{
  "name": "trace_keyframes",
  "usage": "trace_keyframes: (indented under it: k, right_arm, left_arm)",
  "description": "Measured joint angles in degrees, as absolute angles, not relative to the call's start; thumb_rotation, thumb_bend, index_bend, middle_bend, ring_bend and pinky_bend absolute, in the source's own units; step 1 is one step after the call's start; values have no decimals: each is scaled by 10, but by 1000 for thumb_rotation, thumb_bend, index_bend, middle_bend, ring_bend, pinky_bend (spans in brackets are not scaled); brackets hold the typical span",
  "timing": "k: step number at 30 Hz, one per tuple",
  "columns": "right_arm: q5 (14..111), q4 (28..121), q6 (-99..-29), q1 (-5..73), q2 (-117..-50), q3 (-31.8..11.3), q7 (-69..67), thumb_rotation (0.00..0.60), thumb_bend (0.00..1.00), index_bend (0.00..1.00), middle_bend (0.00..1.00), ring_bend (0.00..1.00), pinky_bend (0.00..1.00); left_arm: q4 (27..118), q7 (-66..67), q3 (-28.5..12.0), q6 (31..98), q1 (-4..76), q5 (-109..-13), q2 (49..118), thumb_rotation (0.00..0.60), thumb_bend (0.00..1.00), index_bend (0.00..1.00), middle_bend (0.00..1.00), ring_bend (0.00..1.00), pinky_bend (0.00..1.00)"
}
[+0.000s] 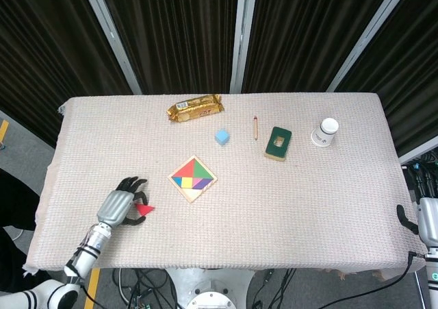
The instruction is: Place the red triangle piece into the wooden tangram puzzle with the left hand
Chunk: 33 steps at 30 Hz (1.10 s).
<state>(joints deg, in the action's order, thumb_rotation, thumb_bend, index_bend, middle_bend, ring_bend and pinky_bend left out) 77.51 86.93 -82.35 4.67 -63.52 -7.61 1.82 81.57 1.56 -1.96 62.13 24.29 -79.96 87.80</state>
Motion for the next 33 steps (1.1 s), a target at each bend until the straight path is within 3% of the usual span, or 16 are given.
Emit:
trace_keyframes:
  k: [20,33]
  right_arm:
    - [777,866,-825,44,-634,-76,3,600,304,0,0,0,0]
    - [781,861,-826,43,-635,-75,-12,600,304,0,0,0,0]
  left_arm:
    - [892,78,-89,577,322,-763,873,600,205,539,103,0,31]
    - [903,187,-122,538,378,-615,924,600,205,536,103,0,29]
